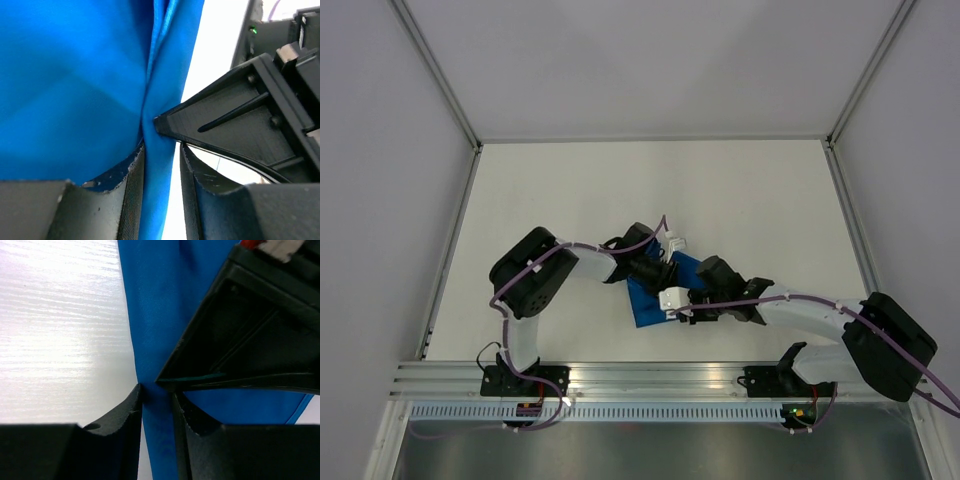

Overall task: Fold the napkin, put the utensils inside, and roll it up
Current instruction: Roll the napkin with the utensil

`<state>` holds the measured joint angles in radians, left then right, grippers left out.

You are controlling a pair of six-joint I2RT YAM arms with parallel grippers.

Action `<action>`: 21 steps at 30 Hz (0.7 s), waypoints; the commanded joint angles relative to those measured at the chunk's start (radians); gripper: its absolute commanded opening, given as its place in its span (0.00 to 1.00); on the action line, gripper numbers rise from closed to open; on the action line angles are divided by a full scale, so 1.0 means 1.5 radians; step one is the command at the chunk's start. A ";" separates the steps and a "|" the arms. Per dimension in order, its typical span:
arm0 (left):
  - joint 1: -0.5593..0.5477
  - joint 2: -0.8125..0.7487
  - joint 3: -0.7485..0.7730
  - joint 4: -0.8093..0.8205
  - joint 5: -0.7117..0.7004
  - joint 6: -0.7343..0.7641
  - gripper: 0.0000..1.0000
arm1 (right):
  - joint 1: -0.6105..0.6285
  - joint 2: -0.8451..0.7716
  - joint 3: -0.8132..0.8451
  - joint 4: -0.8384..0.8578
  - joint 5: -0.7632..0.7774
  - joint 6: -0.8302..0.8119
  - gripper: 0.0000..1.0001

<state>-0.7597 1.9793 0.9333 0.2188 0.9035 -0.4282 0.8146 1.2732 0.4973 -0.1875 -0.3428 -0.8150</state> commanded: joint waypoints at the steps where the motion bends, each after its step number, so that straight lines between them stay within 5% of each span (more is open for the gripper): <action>1: 0.022 -0.074 0.005 -0.051 -0.094 0.051 0.39 | 0.008 0.042 -0.006 -0.073 -0.010 0.012 0.00; 10: 0.087 -0.224 -0.069 -0.015 -0.208 0.025 0.38 | -0.017 0.090 0.045 -0.135 -0.061 0.000 0.00; 15: 0.215 -0.336 -0.147 0.092 -0.186 -0.071 0.33 | -0.066 0.155 0.133 -0.211 -0.128 -0.032 0.00; 21: 0.230 -0.513 -0.221 0.076 -0.334 0.020 0.24 | -0.150 0.293 0.291 -0.363 -0.209 -0.100 0.01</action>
<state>-0.3965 1.3491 0.6651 0.2726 0.5190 -0.4461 0.6384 1.6203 0.8631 -0.5579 -0.6075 -0.8898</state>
